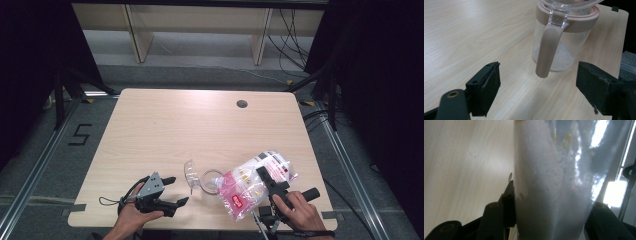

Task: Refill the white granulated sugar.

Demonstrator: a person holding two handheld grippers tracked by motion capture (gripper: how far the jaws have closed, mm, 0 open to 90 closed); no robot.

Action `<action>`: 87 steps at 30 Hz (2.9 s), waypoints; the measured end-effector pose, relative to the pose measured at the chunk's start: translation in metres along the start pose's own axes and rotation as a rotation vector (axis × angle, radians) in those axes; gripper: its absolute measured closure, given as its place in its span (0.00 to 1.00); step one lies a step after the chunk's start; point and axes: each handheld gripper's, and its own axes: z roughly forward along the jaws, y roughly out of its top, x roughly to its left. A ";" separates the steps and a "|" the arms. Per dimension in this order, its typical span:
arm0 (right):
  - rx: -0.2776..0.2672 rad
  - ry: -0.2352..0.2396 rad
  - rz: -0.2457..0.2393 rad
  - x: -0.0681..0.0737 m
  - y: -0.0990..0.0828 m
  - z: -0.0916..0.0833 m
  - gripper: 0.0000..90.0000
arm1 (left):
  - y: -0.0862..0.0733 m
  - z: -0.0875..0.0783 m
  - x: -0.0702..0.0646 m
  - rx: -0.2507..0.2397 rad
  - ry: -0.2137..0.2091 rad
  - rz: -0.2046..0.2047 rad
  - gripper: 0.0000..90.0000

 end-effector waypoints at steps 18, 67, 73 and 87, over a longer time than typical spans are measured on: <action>0.005 -0.028 -0.037 0.000 0.002 0.000 0.61 | 0.001 -0.001 0.000 -0.005 0.004 0.009 0.21; 0.036 -0.047 -0.158 -0.008 0.002 0.000 0.65 | 0.000 0.000 -0.001 -0.005 -0.002 0.008 0.21; 0.025 -0.064 -0.173 -0.008 0.003 0.000 0.65 | 0.000 0.000 -0.001 -0.006 0.004 -0.001 0.21; 0.059 -0.032 -0.177 -0.008 0.003 -0.001 0.66 | 0.000 -0.001 -0.001 -0.005 0.002 0.009 0.21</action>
